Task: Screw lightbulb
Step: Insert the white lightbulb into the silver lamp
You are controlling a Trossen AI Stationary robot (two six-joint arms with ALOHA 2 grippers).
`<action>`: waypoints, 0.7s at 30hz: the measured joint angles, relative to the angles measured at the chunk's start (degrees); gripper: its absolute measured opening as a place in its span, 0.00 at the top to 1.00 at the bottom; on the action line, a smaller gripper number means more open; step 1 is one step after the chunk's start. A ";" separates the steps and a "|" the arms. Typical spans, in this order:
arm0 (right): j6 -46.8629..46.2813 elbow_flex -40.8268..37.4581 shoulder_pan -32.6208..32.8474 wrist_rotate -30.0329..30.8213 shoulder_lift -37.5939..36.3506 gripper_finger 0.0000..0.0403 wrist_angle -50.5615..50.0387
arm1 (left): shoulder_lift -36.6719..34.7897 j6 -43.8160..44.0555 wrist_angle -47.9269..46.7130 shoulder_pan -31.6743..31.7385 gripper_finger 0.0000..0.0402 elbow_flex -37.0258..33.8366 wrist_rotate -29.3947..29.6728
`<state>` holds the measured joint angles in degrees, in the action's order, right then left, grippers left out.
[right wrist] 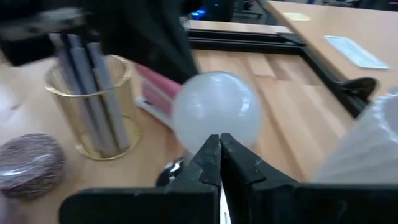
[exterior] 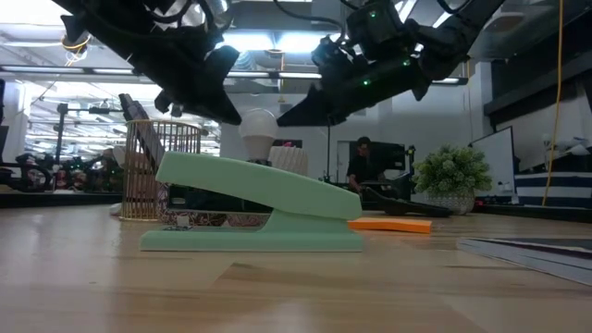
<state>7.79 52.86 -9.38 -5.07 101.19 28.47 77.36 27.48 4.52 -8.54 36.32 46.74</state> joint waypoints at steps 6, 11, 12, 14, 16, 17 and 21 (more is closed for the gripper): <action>-0.06 0.00 0.12 -3.79 0.01 0.98 -0.02 | 0.00 1.23 -0.97 0.11 1.00 0.00 1.09; -1.87 0.00 0.11 -5.24 0.02 0.98 -0.02 | 0.02 1.27 -0.84 1.20 1.00 0.00 0.93; -1.94 0.00 0.11 -5.24 0.02 0.98 0.00 | 0.02 1.27 -0.86 1.44 1.00 0.00 0.92; -1.96 0.00 0.11 -5.24 0.02 0.98 0.35 | 0.02 1.27 -0.84 1.85 1.00 0.00 0.92; -1.96 0.00 0.11 -5.22 0.02 0.98 0.94 | 0.02 1.19 -0.86 2.11 1.00 0.00 0.92; -1.96 0.00 0.11 -5.22 0.02 0.98 1.34 | 0.02 0.78 -0.86 2.18 1.00 0.00 0.92; -1.94 0.00 0.09 -3.51 -1.14 0.98 1.58 | -1.07 -2.01 -0.95 2.27 1.00 -0.02 0.94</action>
<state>5.85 52.86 -9.30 -8.58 100.05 30.05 76.29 25.48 3.57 -6.26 36.29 47.68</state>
